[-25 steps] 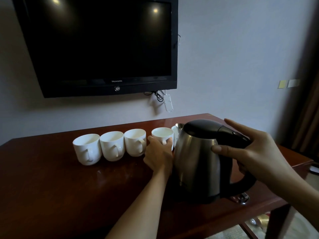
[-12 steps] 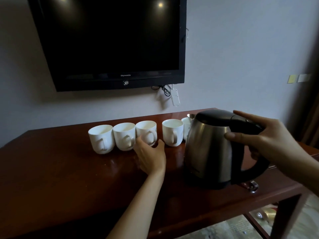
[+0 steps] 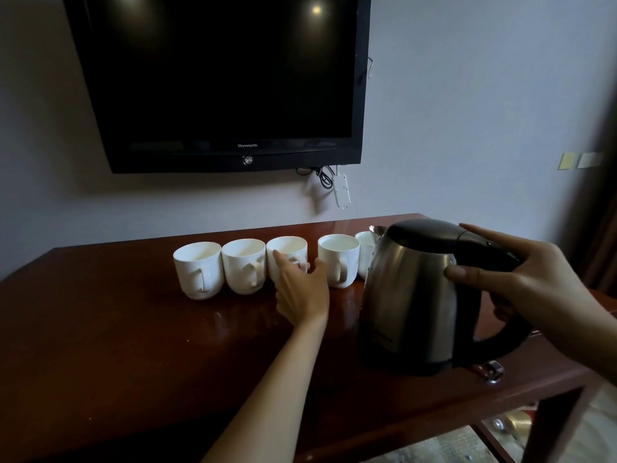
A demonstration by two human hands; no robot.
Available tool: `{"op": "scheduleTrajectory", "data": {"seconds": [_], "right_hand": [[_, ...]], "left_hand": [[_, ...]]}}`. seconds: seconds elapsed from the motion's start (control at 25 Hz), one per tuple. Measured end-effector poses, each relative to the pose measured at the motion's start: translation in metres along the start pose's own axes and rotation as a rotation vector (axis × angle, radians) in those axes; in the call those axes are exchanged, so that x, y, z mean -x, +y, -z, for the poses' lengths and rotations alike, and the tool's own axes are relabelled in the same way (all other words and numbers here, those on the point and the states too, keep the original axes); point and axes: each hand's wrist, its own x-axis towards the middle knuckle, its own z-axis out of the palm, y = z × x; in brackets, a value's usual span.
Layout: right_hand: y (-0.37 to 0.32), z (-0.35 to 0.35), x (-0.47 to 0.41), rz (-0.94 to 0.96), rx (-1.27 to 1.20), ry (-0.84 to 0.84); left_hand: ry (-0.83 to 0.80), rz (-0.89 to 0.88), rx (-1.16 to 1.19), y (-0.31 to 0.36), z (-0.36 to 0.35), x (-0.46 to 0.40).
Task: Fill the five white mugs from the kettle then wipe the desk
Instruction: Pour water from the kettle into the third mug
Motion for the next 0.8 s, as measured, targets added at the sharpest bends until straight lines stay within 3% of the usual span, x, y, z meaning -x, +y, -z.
{"op": "scheduleTrajectory", "data": {"seconds": [0.16,0.36,0.8], "right_hand": [[0.0,0.0,-0.001,-0.013,-0.043,-0.026],[-0.017,0.004,-0.001,-0.065,0.005,-0.112],[-0.087,-0.019,-0.047,-0.137,0.412,-0.461]], "left_hand": [[0.051,-0.085,-0.031,-0.014,0.015,0.0],[-0.089,-0.205,0.081,-0.036,0.048,-0.006],[-0.286,-0.36,0.192,-0.054,0.076,-0.014]]}}
